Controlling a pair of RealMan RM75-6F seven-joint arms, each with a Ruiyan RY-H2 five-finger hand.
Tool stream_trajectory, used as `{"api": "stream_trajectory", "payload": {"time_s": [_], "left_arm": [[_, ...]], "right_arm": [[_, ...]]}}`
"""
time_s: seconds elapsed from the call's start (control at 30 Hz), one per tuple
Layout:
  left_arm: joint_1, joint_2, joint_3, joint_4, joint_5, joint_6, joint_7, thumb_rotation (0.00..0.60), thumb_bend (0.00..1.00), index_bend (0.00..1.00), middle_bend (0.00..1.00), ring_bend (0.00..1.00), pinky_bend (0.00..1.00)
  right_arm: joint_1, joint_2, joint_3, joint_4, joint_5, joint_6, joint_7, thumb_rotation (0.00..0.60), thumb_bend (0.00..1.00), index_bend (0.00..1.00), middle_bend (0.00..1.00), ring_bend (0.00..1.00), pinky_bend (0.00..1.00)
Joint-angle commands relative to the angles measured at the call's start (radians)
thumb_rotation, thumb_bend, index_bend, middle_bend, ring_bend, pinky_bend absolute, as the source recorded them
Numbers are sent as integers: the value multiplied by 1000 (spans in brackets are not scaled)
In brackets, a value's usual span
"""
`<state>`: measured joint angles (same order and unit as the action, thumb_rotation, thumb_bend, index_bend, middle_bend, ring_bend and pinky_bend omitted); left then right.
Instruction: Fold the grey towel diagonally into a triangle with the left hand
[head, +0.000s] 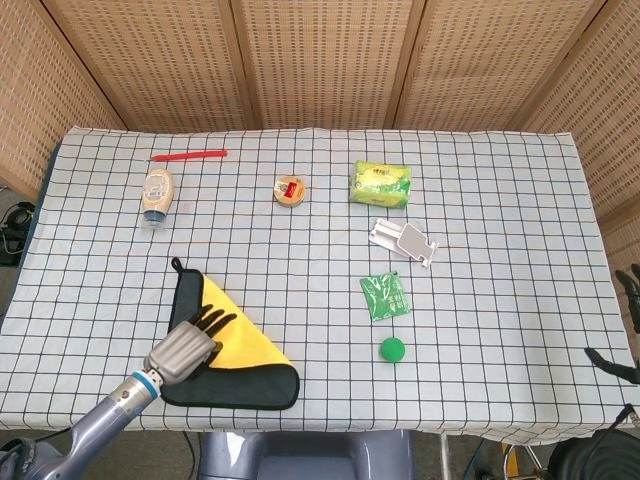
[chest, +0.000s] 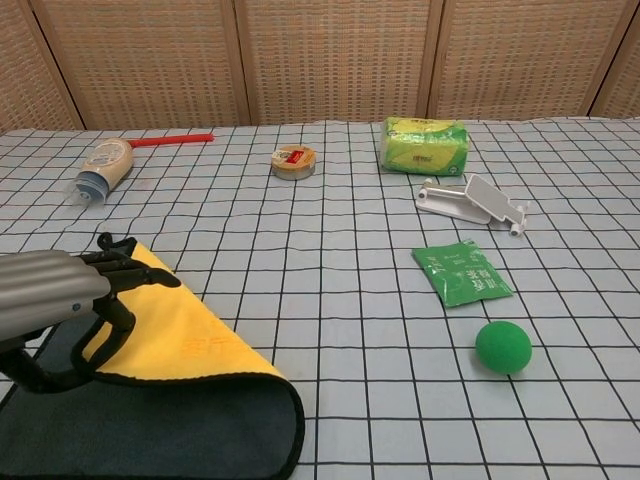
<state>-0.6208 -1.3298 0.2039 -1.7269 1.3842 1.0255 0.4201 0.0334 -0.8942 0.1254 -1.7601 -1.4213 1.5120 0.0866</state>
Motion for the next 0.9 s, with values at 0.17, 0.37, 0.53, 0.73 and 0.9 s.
{"api": "stream_trajectory", "payload": {"time_s": [0.17, 0.37, 0.53, 0.73, 0.9], "left_arm": [[34, 24, 31, 5, 57, 7, -37, 600, 557, 660, 0, 0, 0], [56, 40, 50, 3, 96, 12, -37, 600, 557, 658, 0, 0, 0], [73, 50, 66, 4, 123, 11, -17, 600, 560, 658, 0, 0, 0], [92, 61, 75, 12, 144, 8, 19, 600, 563, 658, 0, 0, 0], [107, 69, 83, 25, 163, 8, 30, 600, 563, 658, 0, 0, 0]], "right_arm": [[-4, 4, -1, -3, -7, 9, 8, 600, 0, 44, 0, 0, 0], [-6, 6, -3, -5, -11, 13, 10, 600, 0, 43, 0, 0, 0], [-7, 6, -5, -6, -15, 15, 11, 600, 0, 44, 0, 0, 0], [-7, 7, -5, -6, -15, 16, 11, 600, 0, 44, 0, 0, 0], [-7, 6, -6, -7, -17, 16, 9, 600, 0, 43, 0, 0, 0]]}}
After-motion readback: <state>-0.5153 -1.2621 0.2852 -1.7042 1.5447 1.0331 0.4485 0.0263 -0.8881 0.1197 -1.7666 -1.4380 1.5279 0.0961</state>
